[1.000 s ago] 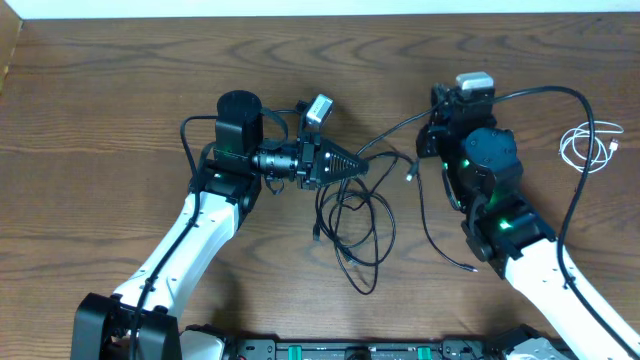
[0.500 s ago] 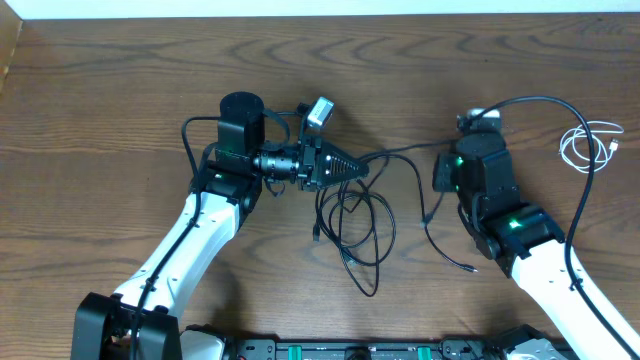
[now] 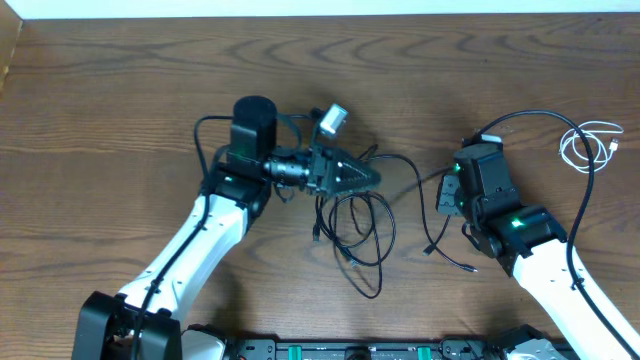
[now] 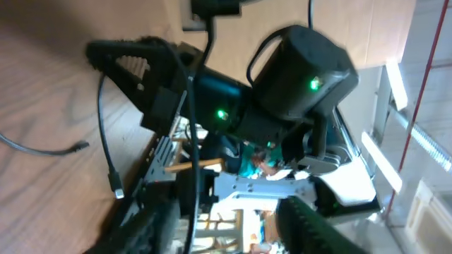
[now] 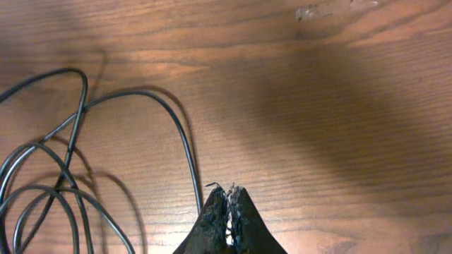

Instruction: Untangle cables

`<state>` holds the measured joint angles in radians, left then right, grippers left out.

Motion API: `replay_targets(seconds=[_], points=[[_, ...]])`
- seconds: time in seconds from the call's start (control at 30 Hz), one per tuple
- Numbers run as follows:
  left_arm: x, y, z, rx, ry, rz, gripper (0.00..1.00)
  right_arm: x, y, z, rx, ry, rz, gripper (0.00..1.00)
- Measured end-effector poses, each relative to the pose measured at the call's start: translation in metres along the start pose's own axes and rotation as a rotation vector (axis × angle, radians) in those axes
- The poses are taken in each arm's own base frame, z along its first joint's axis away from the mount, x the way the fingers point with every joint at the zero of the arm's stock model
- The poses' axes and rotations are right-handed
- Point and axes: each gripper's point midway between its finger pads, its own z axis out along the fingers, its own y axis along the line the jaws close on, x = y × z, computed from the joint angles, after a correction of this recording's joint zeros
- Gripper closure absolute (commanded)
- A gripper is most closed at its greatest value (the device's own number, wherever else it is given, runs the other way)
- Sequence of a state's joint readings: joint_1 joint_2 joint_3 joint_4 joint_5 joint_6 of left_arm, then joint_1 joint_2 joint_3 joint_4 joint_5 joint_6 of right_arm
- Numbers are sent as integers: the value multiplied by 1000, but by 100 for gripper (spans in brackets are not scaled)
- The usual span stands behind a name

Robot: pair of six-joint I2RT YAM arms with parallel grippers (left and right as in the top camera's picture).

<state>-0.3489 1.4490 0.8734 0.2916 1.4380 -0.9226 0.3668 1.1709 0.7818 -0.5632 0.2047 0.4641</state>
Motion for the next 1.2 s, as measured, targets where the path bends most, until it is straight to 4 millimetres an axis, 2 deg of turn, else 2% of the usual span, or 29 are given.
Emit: replay_targets(seconds=[0.2, 0.4, 0.5, 0.63, 0.73, 0.77, 0.83, 0.97, 1.2], points=[[8, -2, 11, 7, 36, 13, 34, 15, -4, 0, 13, 62, -11, 99], [3, 1, 11, -11, 10, 12, 34, 35, -14, -3, 46, 148, -27, 99], [-2, 9, 12, -39, -22, -4, 34, 42, -16, -4, 57, 175, -32, 99], [-6, 41, 10, -140, -79, -103, 33, 44, -14, -4, 42, 187, -31, 99], [-2, 80, 4, -288, -138, -209, 33, 49, -12, -4, 24, 204, -30, 99], [-1, 92, 0, -338, -156, -229, 30, 52, -12, -3, 21, 211, -30, 99], [-1, 109, -6, -421, -188, -238, 29, 58, -13, 0, 19, 223, -31, 99], [-7, 122, -14, -507, -232, -196, 28, 66, -14, 3, 15, 243, -32, 99], [-15, 149, -30, -703, -323, -152, 28, 65, -8, 3, -17, 240, -26, 99]])
